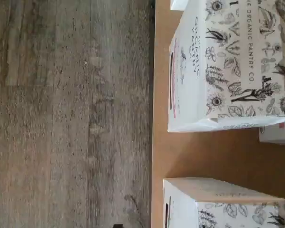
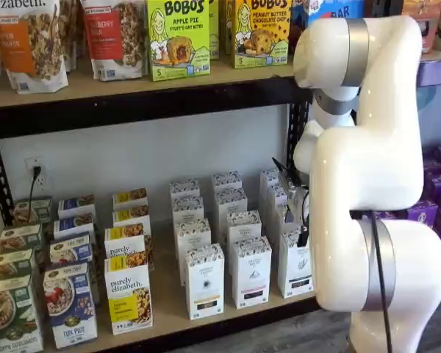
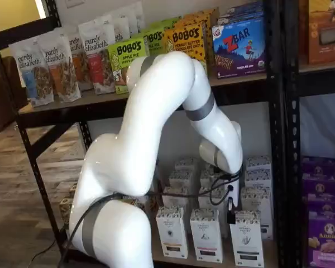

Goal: Pick up the white box with a green strip in the middle, on the bottom shelf, the sixth box from the left

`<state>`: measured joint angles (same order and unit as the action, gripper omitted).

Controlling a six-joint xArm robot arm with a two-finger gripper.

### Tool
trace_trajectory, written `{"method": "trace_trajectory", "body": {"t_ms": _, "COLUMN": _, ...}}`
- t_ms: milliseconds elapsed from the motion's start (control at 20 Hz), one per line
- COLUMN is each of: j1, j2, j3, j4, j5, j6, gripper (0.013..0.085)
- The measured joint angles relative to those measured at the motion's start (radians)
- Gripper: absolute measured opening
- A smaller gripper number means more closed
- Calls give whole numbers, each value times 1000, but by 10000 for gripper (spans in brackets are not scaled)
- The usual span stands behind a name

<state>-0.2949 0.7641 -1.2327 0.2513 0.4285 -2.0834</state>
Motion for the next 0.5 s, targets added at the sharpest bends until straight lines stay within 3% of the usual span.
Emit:
{"method": "trace_trajectory", "body": {"t_ms": 50, "j1": 0, "j2": 2, "j3": -4, "j4": -17, "j5": 6, "j6": 16, "gripper": 850}}
{"method": "trace_trajectory", "body": {"t_ms": 100, "j1": 4, "j2": 14, "j3": -28, "j4": -91, "j5": 34, "j6": 86, "gripper": 850}}
{"method": "trace_trajectory", "body": {"t_ms": 150, "j1": 8, "j2": 24, "j3": -42, "j4": -118, "j5": 45, "j6": 114, "gripper": 850}}
{"method": "trace_trajectory", "body": {"t_ms": 400, "j1": 20, "j2": 56, "j3": -87, "j4": -133, "j5": 64, "j6": 140, "gripper": 850}}
{"method": "trace_trajectory", "body": {"t_ms": 500, "j1": 19, "j2": 74, "j3": -109, "j4": -162, "j5": 67, "j6": 165, "gripper": 850}}
